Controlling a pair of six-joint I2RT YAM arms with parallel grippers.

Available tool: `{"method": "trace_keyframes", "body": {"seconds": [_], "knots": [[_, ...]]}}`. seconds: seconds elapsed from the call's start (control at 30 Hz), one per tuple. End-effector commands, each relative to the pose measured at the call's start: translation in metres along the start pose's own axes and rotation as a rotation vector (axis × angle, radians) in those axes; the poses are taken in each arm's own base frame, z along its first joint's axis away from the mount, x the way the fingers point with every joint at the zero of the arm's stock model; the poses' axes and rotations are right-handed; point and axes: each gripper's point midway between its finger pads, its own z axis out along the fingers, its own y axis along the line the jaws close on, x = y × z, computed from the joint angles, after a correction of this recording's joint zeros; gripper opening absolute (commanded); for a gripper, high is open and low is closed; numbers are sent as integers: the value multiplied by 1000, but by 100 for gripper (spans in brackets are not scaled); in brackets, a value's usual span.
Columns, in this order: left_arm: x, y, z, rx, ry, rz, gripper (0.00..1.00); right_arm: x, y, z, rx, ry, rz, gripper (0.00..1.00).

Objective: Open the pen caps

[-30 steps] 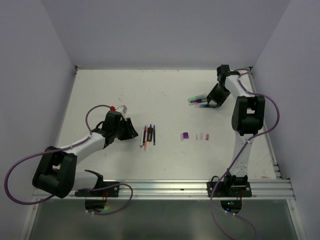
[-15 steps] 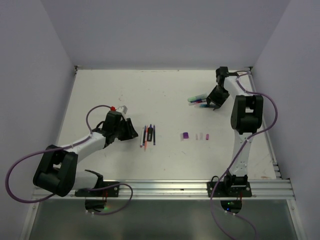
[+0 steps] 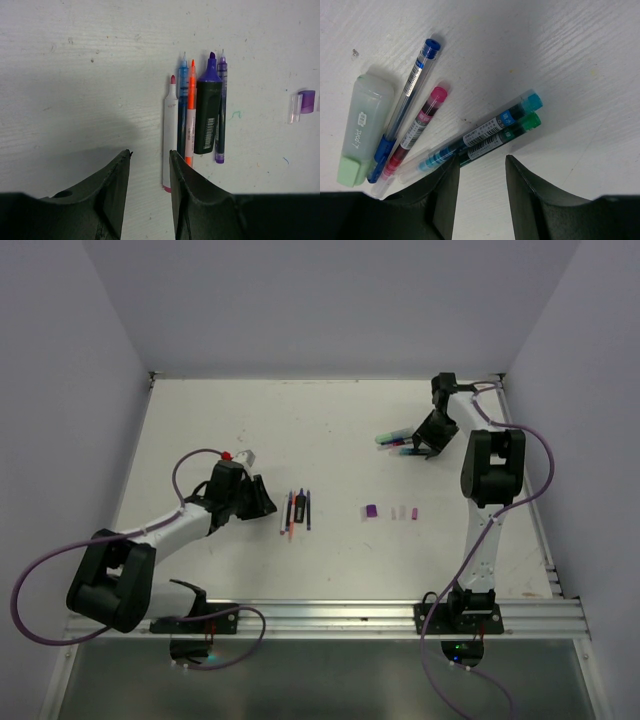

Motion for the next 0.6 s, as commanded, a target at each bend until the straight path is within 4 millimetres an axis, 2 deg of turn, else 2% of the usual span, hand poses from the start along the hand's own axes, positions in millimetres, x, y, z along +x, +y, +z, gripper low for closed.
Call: {"method": "trace_keyframes", "body": {"seconds": [0.0, 0.3, 0.53, 0.57], "knots": [[-8, -6, 1, 17, -17, 20, 40, -7, 3, -5, -1, -28, 19, 45], [-7, -7, 2, 24, -8, 33, 40, -2, -4, 3, 45, -10, 32, 45], [-4, -5, 2, 24, -3, 36, 40, 11, -26, 5, 133, -10, -17, 42], [-2, -4, 3, 23, 2, 35, 40, 18, -33, 8, 149, 4, -18, 41]]}}
